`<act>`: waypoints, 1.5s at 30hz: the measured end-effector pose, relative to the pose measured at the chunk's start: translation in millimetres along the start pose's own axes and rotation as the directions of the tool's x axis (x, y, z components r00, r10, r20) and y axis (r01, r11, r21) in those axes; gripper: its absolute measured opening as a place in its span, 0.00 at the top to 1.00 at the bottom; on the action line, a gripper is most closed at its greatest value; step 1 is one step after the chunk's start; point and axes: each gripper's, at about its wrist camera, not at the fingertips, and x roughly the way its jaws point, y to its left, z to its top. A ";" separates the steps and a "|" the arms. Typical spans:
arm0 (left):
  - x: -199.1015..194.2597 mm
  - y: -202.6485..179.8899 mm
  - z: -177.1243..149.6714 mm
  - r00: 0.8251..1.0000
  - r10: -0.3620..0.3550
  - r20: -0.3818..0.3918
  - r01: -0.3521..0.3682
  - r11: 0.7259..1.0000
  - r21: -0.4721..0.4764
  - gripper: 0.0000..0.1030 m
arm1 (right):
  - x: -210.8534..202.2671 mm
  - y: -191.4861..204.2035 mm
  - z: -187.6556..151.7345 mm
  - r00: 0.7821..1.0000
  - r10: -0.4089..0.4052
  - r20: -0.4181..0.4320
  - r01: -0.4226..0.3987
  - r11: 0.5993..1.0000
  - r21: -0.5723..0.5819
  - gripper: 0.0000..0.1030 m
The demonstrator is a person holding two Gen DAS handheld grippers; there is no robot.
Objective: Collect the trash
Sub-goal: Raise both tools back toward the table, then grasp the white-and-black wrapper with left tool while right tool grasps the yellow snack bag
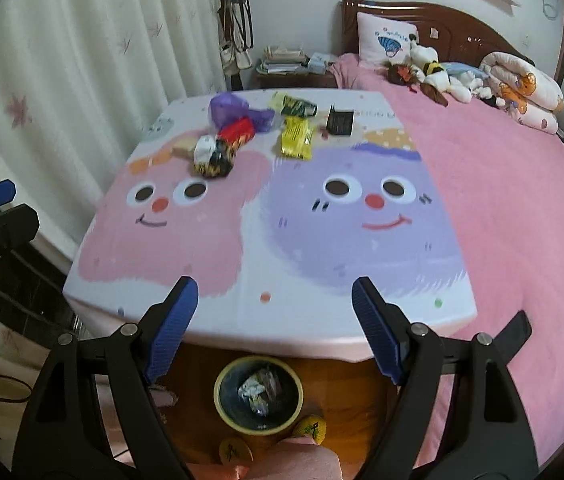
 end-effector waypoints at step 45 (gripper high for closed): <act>451.8 61.2 104.0 0.852 0.128 -0.509 -0.379 0.820 -0.428 0.30 | 423.7 -69.6 205.7 0.918 0.202 -0.340 -0.236 0.970 -0.064 0.59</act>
